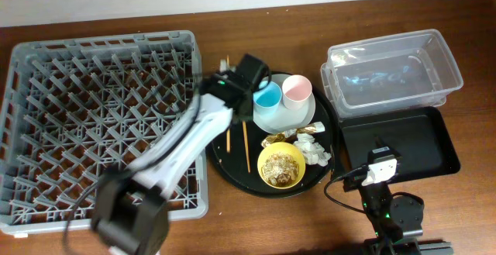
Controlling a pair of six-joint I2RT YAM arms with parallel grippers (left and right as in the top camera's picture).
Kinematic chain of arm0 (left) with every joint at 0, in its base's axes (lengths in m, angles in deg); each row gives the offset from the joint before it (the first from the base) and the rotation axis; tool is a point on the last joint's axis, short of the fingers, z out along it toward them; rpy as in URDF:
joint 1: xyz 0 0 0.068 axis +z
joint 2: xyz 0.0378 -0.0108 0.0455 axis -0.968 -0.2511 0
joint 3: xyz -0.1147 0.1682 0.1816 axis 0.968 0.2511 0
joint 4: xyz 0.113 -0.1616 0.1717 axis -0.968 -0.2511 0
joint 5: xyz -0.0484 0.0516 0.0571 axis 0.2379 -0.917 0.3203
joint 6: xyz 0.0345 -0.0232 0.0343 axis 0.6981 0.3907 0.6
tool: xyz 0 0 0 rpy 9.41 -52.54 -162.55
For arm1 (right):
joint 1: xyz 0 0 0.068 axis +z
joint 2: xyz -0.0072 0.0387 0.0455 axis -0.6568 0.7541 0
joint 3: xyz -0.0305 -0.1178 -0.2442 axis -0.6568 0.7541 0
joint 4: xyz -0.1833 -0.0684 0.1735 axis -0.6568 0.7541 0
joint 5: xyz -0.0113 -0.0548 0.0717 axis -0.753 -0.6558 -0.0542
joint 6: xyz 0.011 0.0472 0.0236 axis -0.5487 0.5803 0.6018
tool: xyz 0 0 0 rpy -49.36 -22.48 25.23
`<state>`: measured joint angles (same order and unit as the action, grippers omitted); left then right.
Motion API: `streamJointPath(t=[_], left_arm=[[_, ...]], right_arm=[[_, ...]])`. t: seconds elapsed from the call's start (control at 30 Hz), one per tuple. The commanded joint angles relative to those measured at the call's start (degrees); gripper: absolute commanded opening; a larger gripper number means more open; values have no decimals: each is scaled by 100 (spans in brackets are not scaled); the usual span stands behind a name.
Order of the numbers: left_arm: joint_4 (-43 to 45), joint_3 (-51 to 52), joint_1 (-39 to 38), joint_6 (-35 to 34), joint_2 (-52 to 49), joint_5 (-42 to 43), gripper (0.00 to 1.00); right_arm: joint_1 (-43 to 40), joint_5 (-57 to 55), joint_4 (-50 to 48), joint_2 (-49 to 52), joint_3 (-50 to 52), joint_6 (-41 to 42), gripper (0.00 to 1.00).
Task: Sort waste into correct bins and load items into the dishwasher rack
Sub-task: 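Grasp the two wooden chopsticks with the left gripper and lift, then place the chopsticks upright in the dish rack with the left gripper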
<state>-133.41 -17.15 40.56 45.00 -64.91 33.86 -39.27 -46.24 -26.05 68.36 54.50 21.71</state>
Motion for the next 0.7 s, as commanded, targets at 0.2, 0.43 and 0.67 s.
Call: streamJointPath(t=[0.2, 0.43, 0.67], left_arm=[[-651, 487, 1469, 782, 920, 127, 1], [26, 1209, 1484, 785, 796, 125, 1], [164, 1438, 1482, 785, 785, 35, 15]], right_arm=[[-31, -33, 26, -37, 31, 33, 99], [-31, -33, 26, -37, 31, 33, 99], [-31, -31, 26, -37, 31, 33, 99]])
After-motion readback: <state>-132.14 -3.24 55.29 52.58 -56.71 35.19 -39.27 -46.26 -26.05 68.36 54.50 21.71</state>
